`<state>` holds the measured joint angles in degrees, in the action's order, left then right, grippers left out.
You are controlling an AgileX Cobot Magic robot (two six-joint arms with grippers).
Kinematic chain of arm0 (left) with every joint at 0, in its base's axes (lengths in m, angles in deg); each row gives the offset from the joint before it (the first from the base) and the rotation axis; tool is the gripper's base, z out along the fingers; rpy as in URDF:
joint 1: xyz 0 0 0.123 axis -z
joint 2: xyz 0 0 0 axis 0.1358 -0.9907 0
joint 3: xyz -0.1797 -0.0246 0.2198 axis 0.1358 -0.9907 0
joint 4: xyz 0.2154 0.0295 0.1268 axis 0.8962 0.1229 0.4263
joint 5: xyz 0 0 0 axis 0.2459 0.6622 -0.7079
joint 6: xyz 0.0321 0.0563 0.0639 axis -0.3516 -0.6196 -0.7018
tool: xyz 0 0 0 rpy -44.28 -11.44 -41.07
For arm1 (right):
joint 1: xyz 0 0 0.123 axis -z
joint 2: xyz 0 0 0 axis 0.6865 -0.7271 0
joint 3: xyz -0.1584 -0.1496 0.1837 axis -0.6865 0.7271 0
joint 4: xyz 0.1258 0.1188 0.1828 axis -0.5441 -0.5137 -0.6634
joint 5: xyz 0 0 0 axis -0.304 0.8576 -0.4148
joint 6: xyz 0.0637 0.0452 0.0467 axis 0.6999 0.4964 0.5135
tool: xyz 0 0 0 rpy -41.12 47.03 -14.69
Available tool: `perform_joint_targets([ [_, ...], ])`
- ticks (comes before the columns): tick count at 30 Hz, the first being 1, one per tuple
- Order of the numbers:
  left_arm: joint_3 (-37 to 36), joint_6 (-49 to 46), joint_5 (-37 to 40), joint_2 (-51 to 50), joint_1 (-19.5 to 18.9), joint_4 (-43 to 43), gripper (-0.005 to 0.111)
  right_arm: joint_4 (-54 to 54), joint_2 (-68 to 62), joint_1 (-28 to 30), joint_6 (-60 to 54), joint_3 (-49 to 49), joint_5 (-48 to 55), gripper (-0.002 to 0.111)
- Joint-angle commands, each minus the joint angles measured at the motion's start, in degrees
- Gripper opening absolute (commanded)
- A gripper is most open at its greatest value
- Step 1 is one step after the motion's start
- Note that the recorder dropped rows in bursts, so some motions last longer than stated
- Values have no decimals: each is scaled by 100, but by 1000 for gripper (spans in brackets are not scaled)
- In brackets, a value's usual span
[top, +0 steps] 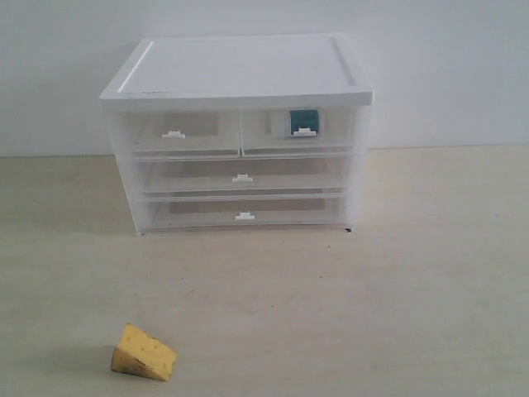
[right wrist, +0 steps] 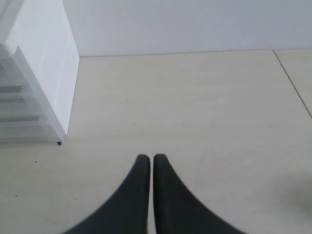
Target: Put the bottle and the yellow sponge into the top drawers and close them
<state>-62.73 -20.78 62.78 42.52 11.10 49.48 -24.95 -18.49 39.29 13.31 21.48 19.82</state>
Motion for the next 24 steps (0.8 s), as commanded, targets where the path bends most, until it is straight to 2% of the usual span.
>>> perform_joint_targets([
  [1, -19, -34, -10, 17, -31, 6, 4, 79, 650, 19, -2, 580, -535, 0],
  [7, -19, -34, -10, 17, -31, 6, 4, 79, 1680, 19, -69, 1369, -1066, 0],
  [14, -19, -34, -10, 17, -31, 6, 4, 79, 2735, 19, -77, 1791, -986, 0],
  [24, -19, -34, -10, 17, -31, 6, 4, 79, 3257, 19, -77, 1842, -729, 0],
])
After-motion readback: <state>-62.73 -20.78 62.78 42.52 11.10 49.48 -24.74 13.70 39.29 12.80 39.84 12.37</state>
